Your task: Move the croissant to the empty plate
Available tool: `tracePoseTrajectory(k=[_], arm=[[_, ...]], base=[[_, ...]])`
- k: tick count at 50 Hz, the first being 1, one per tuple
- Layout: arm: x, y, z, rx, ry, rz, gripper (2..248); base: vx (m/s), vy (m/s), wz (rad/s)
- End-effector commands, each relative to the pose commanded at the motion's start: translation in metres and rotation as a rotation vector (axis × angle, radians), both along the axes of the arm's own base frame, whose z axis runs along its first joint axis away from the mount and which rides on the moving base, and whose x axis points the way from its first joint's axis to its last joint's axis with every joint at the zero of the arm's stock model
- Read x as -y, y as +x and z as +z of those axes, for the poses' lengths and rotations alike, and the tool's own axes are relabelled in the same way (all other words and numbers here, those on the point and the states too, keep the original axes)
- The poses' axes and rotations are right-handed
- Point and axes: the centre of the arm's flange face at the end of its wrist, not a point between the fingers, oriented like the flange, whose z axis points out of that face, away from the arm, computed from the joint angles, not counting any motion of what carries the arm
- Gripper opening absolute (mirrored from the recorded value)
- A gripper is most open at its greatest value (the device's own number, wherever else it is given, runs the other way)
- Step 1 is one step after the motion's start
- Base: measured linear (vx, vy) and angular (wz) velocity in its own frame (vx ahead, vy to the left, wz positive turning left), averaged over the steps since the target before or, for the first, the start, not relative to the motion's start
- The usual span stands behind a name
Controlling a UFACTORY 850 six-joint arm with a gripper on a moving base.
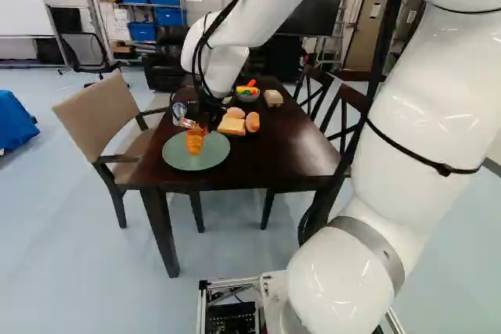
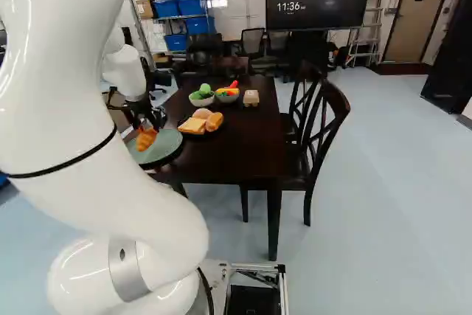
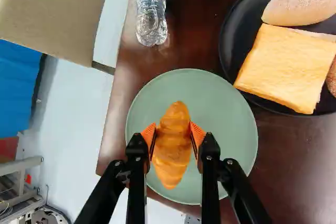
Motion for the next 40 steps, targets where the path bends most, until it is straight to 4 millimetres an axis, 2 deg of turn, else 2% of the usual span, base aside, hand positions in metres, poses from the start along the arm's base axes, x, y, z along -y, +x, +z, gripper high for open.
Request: tracePoseTrajectory(k=[11,23,24,29,30,34,35,39,40], arm=[[-0.003,0.005,-0.014,-0.026,-0.013,0.000,109],[-0.003,0.005,-0.014,-0.026,-0.013,0.000,110],[-0.003,0.005,-0.014,-0.026,-0.013,0.000,135],[-0.003,0.005,-0.014,-0.026,-0.013,0.000,135],[-0.003,0.005,-0.014,-0.026,-0.013,0.000,167],[-0.003,0.005,-0.014,-0.026,-0.013,0.000,167],[-0.003,0.005,-0.014,-0.026,-0.013,0.000,201],[-0.003,0.005,-0.014,-0.026,-0.013,0.000,201],[-0.003,0.005,-0.014,-0.026,-0.013,0.000,236]], base=[[0.000,0.000,0.000],[0.000,0.000,0.000],[0.000,0.000,0.000],[0.000,0.000,0.000],[0.000,0.000,0.000],[0.000,0.000,0.000],[0.000,0.000,0.000],[0.000,0.000,0.000],[0.000,0.000,0.000]])
